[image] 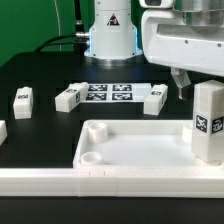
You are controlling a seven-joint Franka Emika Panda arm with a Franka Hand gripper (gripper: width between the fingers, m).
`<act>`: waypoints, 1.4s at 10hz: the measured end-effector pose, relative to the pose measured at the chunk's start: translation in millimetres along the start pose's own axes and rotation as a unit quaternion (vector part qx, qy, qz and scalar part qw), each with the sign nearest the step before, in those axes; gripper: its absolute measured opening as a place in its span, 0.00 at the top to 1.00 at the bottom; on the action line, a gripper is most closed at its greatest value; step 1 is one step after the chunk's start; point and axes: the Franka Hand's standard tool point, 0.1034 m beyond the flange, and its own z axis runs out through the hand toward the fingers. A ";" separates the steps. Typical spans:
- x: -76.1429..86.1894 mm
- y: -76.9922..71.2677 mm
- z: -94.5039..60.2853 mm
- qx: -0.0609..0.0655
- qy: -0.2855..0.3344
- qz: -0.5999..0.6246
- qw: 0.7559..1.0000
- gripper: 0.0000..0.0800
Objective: Assemble desk
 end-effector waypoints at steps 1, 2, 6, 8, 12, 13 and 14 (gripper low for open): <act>-0.5 -0.4 0.3 0.000 0.001 -0.050 0.999 0.20; -0.1 -0.8 0.5 0.000 0.003 -0.127 0.992 0.19; 0.6 -0.3 0.3 -0.001 0.002 -0.278 0.961 0.19; -0.3 -1.0 0.4 -0.009 0.007 -0.359 0.933 0.19; -5.8 -4.7 0.4 -0.018 0.008 -0.510 0.860 0.19; -5.0 -3.7 -0.1 -0.019 0.008 -0.528 0.849 0.19; -4.1 -3.1 -0.4 -0.020 0.008 -0.560 0.828 0.19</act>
Offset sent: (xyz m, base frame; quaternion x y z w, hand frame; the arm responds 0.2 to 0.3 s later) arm 0.0000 0.0000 0.0000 0.0000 0.0000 -0.1938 0.9810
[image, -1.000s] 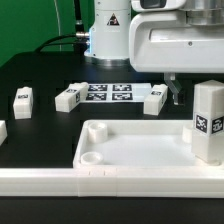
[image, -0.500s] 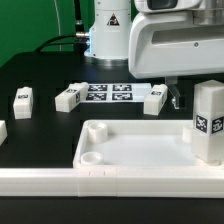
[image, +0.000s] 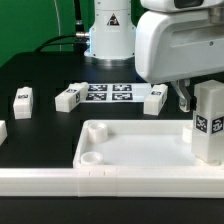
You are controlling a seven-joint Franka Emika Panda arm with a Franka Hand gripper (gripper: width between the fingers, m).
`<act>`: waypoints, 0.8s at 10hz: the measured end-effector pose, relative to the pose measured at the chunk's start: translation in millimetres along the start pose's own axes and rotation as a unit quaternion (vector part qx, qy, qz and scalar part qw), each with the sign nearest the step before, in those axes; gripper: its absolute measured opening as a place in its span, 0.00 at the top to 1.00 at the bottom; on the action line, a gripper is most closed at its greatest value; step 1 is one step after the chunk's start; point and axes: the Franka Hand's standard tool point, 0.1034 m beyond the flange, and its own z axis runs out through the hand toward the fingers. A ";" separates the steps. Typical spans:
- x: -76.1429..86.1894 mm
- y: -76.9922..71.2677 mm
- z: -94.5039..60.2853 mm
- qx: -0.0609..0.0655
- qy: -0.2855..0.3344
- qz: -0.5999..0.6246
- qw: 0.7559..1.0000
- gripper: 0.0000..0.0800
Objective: Assemble desk
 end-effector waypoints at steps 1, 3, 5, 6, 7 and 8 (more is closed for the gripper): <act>0.3 0.3 -0.6 0.000 0.000 -0.011 1.000 0.19; 0.2 1.1 -0.1 0.000 0.000 -0.013 1.000 0.51; 0.0 1.3 0.0 0.000 0.000 -0.012 1.000 0.64; 0.0 1.3 0.0 0.000 0.000 -0.012 1.000 0.64; 0.0 1.4 0.0 0.000 0.000 -0.006 1.000 0.64; -0.2 1.9 0.2 0.001 0.001 0.005 1.000 0.64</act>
Offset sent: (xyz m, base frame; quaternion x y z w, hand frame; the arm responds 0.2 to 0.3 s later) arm 0.0000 0.0000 0.0000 0.0000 0.0000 0.0000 1.0000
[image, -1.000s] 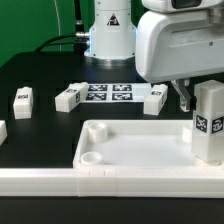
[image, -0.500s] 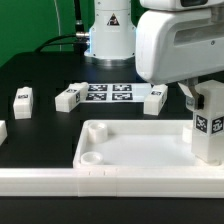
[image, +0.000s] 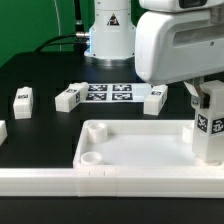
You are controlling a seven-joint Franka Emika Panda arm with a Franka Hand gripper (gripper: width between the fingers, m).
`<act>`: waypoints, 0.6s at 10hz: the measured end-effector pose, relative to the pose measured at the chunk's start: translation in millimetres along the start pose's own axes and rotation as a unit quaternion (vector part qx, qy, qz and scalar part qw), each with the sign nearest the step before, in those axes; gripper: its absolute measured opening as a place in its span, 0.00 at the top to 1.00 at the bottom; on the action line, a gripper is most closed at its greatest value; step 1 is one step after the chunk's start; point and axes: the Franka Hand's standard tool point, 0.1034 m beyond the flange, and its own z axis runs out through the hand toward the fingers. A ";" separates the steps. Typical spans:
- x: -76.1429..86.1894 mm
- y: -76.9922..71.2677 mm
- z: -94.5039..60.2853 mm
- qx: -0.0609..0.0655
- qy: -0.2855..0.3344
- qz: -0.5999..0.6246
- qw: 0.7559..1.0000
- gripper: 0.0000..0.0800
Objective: Assemble desk
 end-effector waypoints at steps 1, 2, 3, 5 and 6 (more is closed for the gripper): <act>-0.7 2.9 0.3 0.001 0.001 0.048 0.999 0.64; -0.7 4.3 0.5 0.005 0.002 0.112 0.994 0.64; -0.2 4.3 0.8 0.006 0.003 0.178 0.984 0.64; 0.8 5.2 1.2 0.009 0.006 0.302 0.953 0.64; 0.5 5.7 0.6 0.009 0.005 0.339 0.941 0.64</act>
Offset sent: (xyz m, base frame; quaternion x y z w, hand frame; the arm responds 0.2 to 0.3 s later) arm -0.0006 0.0072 -0.0107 -0.0186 -0.0111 0.2701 0.9626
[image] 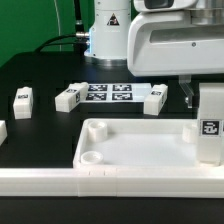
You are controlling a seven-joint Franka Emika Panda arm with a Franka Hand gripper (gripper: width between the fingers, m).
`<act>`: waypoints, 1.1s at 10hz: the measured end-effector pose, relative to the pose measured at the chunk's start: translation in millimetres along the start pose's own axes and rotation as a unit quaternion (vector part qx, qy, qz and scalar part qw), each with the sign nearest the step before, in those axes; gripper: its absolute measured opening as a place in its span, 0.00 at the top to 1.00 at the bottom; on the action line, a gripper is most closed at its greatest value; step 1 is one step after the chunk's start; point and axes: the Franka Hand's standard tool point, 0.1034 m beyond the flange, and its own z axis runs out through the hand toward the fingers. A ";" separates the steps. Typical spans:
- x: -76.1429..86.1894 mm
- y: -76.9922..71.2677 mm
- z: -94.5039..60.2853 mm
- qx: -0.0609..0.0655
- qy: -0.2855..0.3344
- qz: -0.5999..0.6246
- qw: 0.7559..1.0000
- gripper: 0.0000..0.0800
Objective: Assemble desk
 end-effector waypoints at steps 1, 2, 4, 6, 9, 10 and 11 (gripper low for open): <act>-0.2 0.3 0.0 0.000 -0.002 0.033 0.999 0.64; 0.1 0.9 0.5 0.000 -0.003 0.082 0.997 0.64; 0.3 0.2 0.8 -0.003 -0.007 0.144 0.990 0.64; -0.8 -0.2 1.2 -0.005 -0.008 0.226 0.974 0.64; -0.9 -0.2 1.2 -0.006 -0.008 0.271 0.963 0.54; -1.2 -0.6 1.2 -0.007 -0.007 0.253 0.968 0.54; -2.4 -2.8 1.4 -0.007 -0.008 0.222 0.975 0.37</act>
Offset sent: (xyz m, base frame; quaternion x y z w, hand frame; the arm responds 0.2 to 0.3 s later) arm 0.0004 -0.0004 -0.0066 -0.0220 -0.0261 0.1573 0.9870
